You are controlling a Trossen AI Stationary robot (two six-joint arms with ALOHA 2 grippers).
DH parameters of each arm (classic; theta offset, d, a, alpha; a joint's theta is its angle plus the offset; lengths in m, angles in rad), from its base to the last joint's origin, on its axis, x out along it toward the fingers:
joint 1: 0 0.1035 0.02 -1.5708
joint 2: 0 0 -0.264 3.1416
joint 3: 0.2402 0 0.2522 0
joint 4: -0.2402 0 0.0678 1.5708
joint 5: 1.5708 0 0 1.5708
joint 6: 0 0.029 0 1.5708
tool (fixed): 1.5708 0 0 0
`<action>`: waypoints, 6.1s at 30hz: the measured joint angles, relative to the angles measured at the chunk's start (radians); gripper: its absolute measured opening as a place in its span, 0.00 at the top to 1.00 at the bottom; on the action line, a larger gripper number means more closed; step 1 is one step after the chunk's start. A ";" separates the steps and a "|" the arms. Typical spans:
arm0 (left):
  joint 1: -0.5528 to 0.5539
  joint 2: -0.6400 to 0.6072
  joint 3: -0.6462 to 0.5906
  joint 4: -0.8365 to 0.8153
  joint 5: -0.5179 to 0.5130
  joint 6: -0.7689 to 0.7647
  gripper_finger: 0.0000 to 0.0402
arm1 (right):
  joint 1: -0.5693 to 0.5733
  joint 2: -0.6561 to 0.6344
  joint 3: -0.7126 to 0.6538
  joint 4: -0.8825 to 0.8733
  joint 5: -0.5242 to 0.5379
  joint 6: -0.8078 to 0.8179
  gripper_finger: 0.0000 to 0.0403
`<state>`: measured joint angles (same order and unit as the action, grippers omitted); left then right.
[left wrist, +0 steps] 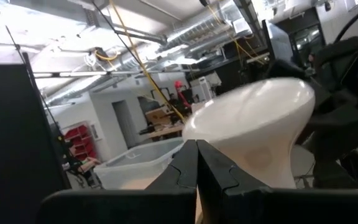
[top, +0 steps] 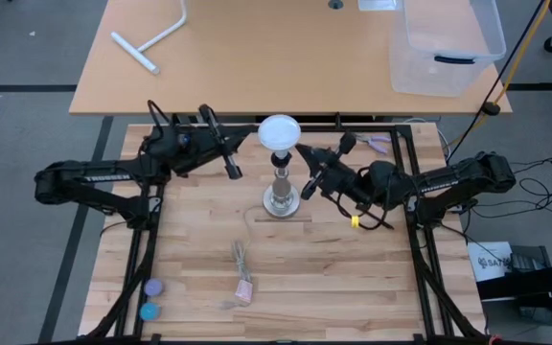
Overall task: Screw lightbulb
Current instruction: Insert the lightbulb into the lamp
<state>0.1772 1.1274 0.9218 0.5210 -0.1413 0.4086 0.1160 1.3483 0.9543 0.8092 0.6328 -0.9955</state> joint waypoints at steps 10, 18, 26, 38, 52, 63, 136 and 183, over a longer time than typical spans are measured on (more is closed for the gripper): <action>-0.046 -0.045 0.000 0.005 -0.005 0.025 1.00 | -0.047 0.000 0.000 0.086 0.056 -0.016 1.00; -0.088 -0.033 0.000 0.001 0.008 0.039 1.00 | -0.091 -0.001 0.000 0.136 0.014 -0.015 1.00; -0.087 -0.020 0.002 0.001 0.028 0.015 1.00 | -0.099 -0.001 0.028 0.105 -0.066 -0.006 1.00; -0.063 0.000 0.002 0.012 0.028 -0.001 1.00 | -0.083 -0.002 0.053 0.029 -0.074 0.019 1.00; 0.000 0.023 0.006 0.016 0.029 -0.030 1.00 | -0.041 -0.003 0.055 0.008 -0.059 0.013 1.00; 0.035 0.065 0.006 0.063 0.031 -0.033 1.00 | -0.010 0.000 0.053 -0.057 -0.062 0.014 1.00; 0.052 0.029 0.005 0.126 0.014 -0.059 1.00 | 0.042 0.000 0.053 -0.082 0.035 -0.102 1.00; -0.003 0.017 0.006 -0.005 0.030 0.009 1.00 | -0.013 -0.002 0.053 0.003 -0.015 -0.217 1.00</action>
<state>0.1741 1.1443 0.9276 0.5164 -0.1115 0.4173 0.1034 1.3464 1.0077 0.8120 0.6177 -1.2127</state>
